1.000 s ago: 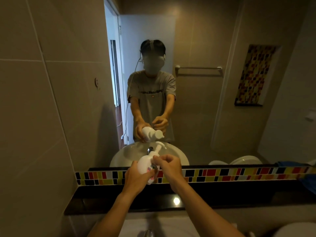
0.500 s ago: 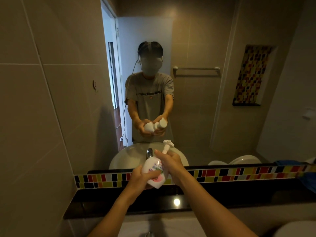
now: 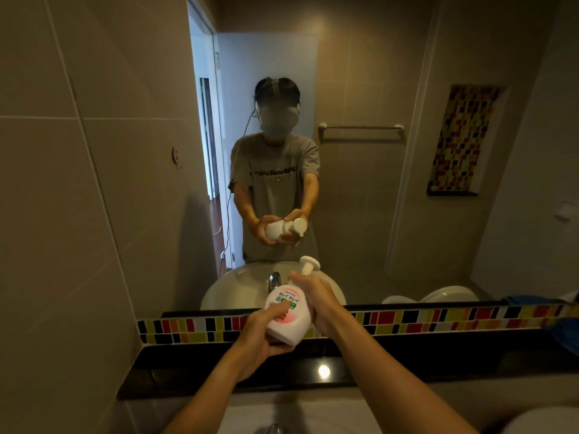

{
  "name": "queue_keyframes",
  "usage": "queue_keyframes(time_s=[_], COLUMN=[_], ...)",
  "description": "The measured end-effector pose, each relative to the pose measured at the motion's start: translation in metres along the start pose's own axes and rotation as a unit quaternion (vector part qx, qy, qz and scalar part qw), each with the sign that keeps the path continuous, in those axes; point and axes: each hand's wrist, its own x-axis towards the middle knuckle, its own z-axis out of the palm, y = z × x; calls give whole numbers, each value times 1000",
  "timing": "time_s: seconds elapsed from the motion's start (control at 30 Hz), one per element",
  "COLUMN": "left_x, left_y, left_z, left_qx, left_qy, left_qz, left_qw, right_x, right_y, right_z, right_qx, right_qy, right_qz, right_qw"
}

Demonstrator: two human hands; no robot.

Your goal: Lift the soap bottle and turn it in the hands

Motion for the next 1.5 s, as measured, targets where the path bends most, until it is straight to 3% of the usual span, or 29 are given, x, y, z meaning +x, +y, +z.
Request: queue_keyframes(time_s=[0.07, 0.13, 0.17, 0.2, 0.23, 0.3, 0.33, 0.4, 0.47, 0.53, 0.6, 0.67, 0.7, 0.73, 0.77, 0.83, 0.87, 0.93, 1.0, 1.1, 1.23, 1.5], left_x=[1, 5, 6, 5, 3, 2, 0, -2, -5, -5, -2, 2, 3, 2, 2, 2, 1, 0, -1, -1, -1, -3], left_y=[-2, -7, -9, -10, -10, -5, -2, -1, 1, 3, 1, -5, -7, -9, -10, -6, -5, -3, -1, 0, -1, -13], left_z=[3, 2, 2, 2, 1, 1, 0, -7, -9, -4, 4, 8, 10, 10, 9, 8, 7, 4, 4, 7, 8, 18], left_qx=[200, 405, 425, 417, 371, 169, 61, -69, -118, -84, 109, 316, 340, 333, 290, 99, -4, -132, -168, -126, -2, 181], left_qy=[78, 148, 166, 175, 170, 107, 58, -26, -58, -38, 44, 130, 147, 152, 147, 94, 51, -7, -36, -45, 17, 133], left_qz=[122, 246, 273, 271, 246, 129, 57, -43, -75, -57, 56, 188, 222, 226, 202, 85, 22, -44, -61, -46, 37, 163], left_qw=[969, 868, 847, 850, 879, 971, 995, 996, 988, 994, 992, 921, 902, 903, 924, 987, 998, 990, 983, 990, 999, 961], right_x=[0, -1, -1, 0, 0, -3, -4, -6, -5, -3, -1, 3, 4, 4, 4, 2, 0, -1, 1, 2, 5, 5], right_y=[2, 5, 8, 9, 9, 7, 5, 1, -3, -4, -4, 0, 1, 2, 2, 1, 0, 0, 1, 0, 3, 1], right_z=[2, 4, 4, 4, 4, 3, 2, 0, -1, 1, 2, 0, 0, -1, -2, -5, -6, -6, -6, -3, -5, -5], right_qx=[-49, -49, -47, -44, -40, -19, -2, 36, 53, 37, 15, 0, -7, -15, -17, 3, 16, 18, 20, 25, -2, -8], right_qy=[42, 68, 70, 63, 51, 39, 31, 9, -18, -13, 30, 67, 68, 60, 50, 21, 1, -37, -59, -59, -50, -28], right_qz=[-18, -18, -16, -19, -23, -23, -20, -9, 0, 2, -11, -30, -33, -33, -27, -6, 4, 19, 30, 24, -1, -30], right_qw=[998, 996, 996, 997, 998, 999, 999, 999, 998, 999, 999, 997, 997, 998, 998, 1000, 1000, 999, 998, 998, 999, 999])
